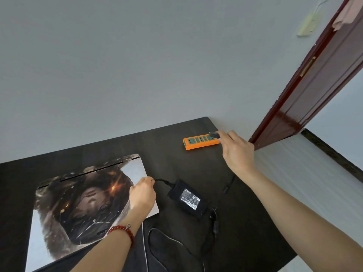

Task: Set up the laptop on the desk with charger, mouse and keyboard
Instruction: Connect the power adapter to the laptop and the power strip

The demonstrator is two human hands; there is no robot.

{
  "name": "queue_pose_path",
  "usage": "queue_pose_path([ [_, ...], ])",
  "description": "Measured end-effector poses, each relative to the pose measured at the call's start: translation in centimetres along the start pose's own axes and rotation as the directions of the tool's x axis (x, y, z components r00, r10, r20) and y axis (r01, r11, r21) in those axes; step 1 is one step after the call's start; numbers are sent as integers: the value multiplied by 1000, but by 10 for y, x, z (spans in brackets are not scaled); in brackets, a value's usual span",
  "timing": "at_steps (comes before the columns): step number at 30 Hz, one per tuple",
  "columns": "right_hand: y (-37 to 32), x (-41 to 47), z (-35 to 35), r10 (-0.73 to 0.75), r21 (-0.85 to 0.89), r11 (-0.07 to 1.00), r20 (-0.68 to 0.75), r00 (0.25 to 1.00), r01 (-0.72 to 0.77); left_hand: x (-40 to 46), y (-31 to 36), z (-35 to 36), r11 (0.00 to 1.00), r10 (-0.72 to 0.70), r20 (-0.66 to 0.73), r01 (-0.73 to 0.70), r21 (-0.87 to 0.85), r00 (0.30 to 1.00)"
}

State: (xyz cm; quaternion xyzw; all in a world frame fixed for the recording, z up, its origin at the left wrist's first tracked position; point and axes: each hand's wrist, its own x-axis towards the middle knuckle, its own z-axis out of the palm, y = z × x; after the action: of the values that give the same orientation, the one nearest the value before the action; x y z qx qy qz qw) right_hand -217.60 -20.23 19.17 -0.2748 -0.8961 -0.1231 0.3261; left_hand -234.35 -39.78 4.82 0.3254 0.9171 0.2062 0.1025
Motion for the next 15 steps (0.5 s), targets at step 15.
queue_pose_path([
  [15,-85,57,111,15,375,904,448,894,-203,27,-13,45,999,-29,215,23,29,976],
])
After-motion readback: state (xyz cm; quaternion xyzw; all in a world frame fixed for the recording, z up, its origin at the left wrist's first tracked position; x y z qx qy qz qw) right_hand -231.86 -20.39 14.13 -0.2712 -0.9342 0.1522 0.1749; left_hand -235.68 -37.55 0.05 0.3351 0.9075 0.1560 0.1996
